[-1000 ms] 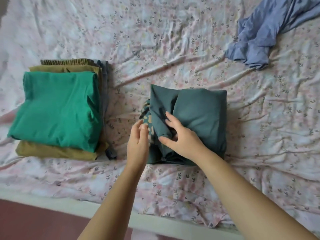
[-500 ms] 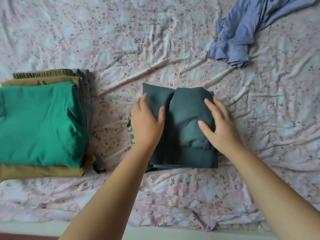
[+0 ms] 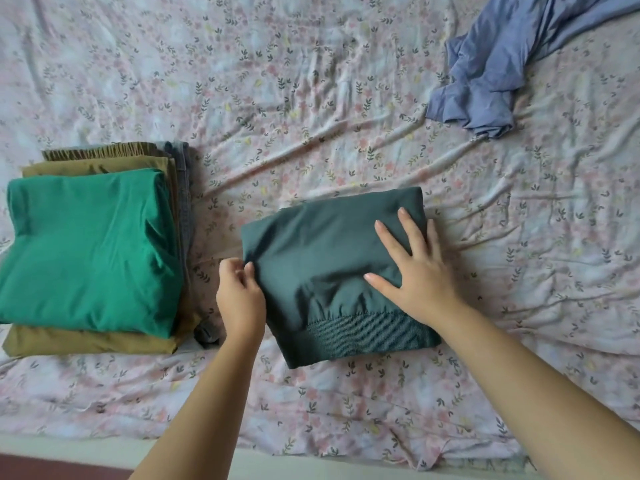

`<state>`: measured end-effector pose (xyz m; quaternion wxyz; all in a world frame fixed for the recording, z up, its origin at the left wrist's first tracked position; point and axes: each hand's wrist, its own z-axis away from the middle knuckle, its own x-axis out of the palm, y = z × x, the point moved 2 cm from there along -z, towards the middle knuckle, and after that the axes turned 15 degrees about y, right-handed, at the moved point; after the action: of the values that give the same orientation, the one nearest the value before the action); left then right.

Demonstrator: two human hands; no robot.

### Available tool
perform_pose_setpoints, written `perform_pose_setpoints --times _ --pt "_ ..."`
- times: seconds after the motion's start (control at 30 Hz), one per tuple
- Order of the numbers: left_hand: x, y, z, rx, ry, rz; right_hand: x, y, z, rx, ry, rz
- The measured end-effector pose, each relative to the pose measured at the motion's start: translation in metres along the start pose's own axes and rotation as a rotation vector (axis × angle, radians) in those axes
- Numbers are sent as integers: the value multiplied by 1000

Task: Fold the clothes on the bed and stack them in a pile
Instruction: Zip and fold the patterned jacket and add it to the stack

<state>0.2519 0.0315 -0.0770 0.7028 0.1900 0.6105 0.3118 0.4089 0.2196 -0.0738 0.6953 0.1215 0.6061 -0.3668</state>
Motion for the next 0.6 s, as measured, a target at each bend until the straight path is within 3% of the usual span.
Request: perform_pose_setpoints --times 0.03,0.13,0.23,0.3,0.43,0.6 --pt "1 1 -4 55 20 -50 1 0 -2 1 32 12" --pt "1 27 0 575 179 -117 8 0 -5 -21 155 -5" --pt "24 47 35 965 35 -59 23 -5 -4 -42 285 24" --pt "49 38 53 984 -127 -191 29 -7 -5 -39 342 38" --pt "87 -6 41 835 -343 -505 46 18 -11 -111 324 64" --pt "96 -11 32 814 -364 -447 53 25 -19 -139 329 -24"
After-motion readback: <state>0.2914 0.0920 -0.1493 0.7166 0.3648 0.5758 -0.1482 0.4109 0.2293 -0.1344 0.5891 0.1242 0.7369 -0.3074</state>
